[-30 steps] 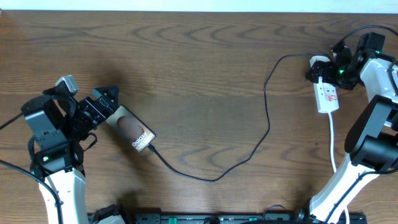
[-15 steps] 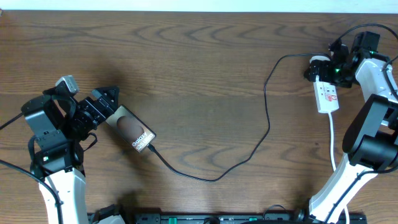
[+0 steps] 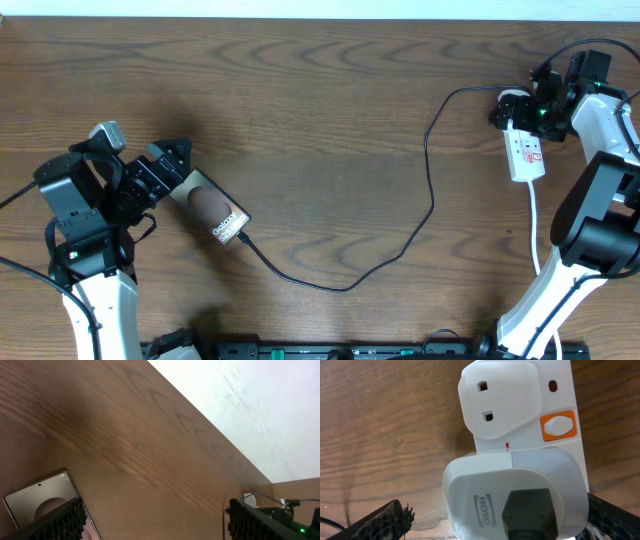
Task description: Plug charger to phone and switch on socket
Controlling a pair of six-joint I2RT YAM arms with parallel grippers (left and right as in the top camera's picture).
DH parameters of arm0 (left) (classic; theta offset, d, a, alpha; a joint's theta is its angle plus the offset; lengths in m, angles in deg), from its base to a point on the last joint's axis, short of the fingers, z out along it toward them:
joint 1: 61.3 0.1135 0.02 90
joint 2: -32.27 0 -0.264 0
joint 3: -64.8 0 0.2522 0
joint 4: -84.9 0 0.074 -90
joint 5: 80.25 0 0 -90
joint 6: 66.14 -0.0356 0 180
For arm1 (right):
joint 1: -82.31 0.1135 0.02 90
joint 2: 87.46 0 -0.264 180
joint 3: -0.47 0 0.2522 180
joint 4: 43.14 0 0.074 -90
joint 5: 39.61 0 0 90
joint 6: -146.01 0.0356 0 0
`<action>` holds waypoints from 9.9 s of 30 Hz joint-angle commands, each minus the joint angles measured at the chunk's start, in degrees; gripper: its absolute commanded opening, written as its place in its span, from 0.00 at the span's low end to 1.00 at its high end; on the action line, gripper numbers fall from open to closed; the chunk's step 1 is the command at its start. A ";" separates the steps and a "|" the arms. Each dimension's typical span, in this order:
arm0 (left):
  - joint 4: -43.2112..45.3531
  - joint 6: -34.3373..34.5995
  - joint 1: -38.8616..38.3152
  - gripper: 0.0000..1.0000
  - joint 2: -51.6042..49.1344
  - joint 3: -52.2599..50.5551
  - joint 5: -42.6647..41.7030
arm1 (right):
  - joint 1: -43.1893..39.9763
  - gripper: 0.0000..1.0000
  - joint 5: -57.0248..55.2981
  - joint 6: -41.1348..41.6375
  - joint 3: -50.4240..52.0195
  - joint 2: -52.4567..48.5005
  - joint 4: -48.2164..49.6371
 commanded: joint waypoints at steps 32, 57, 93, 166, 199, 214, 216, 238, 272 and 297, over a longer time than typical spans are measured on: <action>-0.11 -1.20 -0.28 0.88 -0.17 0.20 0.52 | 2.62 0.99 -6.32 7.54 1.66 -0.57 -2.99; -0.15 -1.20 -0.28 0.88 -0.22 0.20 0.52 | 2.58 0.99 -1.38 6.71 1.66 -0.57 1.73; -0.15 -1.20 -0.28 0.88 -0.22 0.20 0.52 | 2.75 0.99 7.13 9.46 1.66 -0.61 -0.94; -6.51 -2.71 -9.94 0.88 14.27 -3.85 20.55 | -1.75 0.99 1.11 25.97 -3.08 32.83 -22.36; 14.84 -27.87 -20.85 0.88 58.05 -44.24 25.73 | -1.75 0.99 1.09 25.97 -3.08 32.83 -22.36; 14.91 -27.54 -20.85 0.88 57.96 -44.24 25.75 | -1.77 0.99 1.11 25.97 -3.08 32.83 -22.36; 14.91 -27.54 -20.85 0.88 57.94 -44.24 25.75 | -1.75 0.99 1.09 25.97 -3.08 32.83 -22.36; 14.91 -27.54 -20.85 0.88 57.96 -44.24 25.75 | -1.75 0.99 1.09 25.97 -3.08 32.83 -22.36; 14.91 -27.54 -20.85 0.88 57.94 -44.24 25.75 | 20.81 0.99 -10.23 -1.92 57.66 81.99 43.12; 14.91 -27.54 -20.85 0.88 57.94 -44.24 25.75 | 20.59 0.99 -13.90 -2.34 93.35 123.16 37.90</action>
